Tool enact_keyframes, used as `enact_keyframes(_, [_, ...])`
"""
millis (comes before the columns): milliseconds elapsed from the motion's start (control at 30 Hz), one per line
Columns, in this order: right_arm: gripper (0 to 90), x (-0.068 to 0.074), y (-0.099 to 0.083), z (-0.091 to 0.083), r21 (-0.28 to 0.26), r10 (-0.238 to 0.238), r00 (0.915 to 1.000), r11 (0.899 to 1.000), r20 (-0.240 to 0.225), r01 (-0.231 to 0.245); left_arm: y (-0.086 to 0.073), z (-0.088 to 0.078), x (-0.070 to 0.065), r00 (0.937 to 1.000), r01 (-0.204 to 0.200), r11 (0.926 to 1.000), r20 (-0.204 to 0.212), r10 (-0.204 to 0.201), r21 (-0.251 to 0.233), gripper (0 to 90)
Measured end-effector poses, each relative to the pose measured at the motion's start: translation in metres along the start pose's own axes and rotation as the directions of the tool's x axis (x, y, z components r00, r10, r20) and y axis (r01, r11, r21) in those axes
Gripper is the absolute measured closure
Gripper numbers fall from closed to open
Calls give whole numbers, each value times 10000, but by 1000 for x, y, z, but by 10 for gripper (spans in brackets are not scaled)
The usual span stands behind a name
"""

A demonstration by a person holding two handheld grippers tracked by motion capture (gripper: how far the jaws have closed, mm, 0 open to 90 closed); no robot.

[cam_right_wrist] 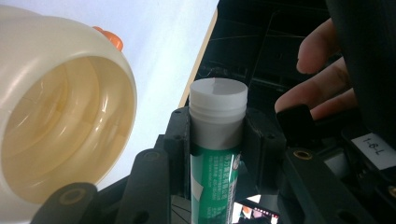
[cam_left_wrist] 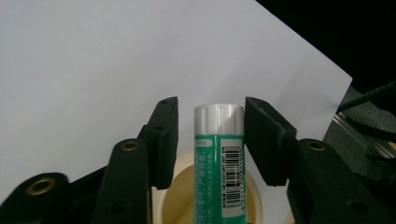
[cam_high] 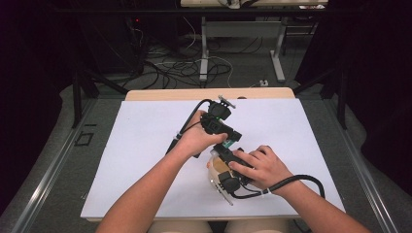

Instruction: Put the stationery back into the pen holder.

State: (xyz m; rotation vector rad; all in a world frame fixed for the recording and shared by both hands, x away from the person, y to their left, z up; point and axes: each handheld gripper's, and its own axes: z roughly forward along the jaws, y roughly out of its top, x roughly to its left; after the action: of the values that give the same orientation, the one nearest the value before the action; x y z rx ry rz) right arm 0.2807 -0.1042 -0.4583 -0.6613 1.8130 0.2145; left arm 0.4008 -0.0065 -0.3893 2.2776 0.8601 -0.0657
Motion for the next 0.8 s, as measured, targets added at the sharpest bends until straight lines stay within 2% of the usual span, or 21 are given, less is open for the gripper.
enact_keyframes(200, [651,1,0,1,20,39,9999,10000,-115,-39,-1,-6,4,9997,221,9966,93,-214,-800,426])
enact_keyframes(333, [651,1,1,0,35,87,9999,10000,-148,-86,-2,-13,7,10000,-30,9927,-86,20,-1206,386])
enact_keyframes(533, [651,1,2,0,59,133,9998,9999,-165,-132,-7,-28,14,9978,-496,9767,-544,391,-2089,333])
enact_keyframes(733, [651,-2,-1,-1,77,386,9992,9992,-79,-386,-19,-43,25,9915,-879,9641,-1154,604,-2505,313])
enact_keyframes(767, [651,-2,-2,-2,42,545,9985,9985,-22,-545,-22,-45,27,9907,-852,9627,-1250,543,-2570,308])
enact_keyframes(800, [650,-2,-2,-2,60,625,9980,9980,-36,-625,-24,-47,29,9904,-746,9579,-1323,389,-2771,297])
